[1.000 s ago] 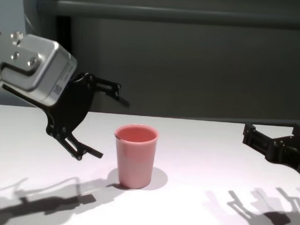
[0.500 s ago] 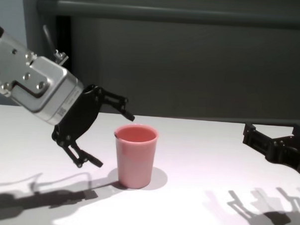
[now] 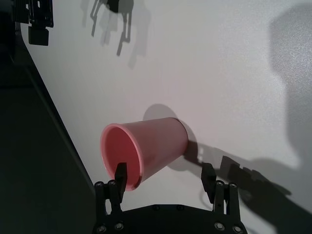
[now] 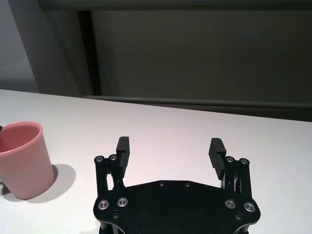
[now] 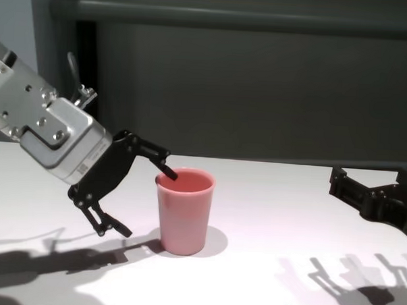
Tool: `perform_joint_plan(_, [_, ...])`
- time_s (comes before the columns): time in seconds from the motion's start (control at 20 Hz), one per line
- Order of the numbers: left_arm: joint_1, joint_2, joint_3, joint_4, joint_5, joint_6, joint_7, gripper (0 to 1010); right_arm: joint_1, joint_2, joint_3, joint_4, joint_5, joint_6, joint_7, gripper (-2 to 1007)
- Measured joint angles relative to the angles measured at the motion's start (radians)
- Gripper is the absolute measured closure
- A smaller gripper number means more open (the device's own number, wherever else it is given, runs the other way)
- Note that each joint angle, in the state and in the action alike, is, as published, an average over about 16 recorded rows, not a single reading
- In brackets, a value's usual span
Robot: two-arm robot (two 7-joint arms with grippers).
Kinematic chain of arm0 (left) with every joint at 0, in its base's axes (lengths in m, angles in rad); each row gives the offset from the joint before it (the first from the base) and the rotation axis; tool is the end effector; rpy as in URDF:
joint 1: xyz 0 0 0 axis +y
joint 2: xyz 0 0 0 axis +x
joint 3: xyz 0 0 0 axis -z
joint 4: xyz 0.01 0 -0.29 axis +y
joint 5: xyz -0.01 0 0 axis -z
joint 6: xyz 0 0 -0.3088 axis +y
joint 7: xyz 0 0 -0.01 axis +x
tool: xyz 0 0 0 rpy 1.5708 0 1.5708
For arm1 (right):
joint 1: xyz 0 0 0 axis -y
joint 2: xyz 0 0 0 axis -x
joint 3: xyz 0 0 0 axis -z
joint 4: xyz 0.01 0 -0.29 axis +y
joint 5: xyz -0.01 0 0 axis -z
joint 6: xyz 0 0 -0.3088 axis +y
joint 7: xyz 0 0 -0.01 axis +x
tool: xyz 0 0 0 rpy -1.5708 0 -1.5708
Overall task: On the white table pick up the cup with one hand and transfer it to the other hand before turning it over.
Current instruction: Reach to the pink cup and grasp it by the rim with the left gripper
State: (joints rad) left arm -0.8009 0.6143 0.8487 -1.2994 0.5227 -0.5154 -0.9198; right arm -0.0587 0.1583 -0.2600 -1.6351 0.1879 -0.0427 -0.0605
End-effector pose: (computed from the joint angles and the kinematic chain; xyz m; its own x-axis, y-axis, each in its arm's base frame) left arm 0.4650 0.0253 -0.1639 0.4743 -0.5863 0.6567 -0.3154 0.5833 0.7485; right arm 0.3002 0.0394 -0.3070 0.2028 -0.9779 -0.0508 0.9792 0.2028 0.0060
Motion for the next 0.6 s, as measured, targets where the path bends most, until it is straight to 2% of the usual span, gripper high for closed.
perform_joint_plan(0.6, [-0.066,-0.057,0.062,0.072,0.022,-0.038,-0.023,9,0.0,0.0,0.0,0.0,0.0,0.0,0.0,5])
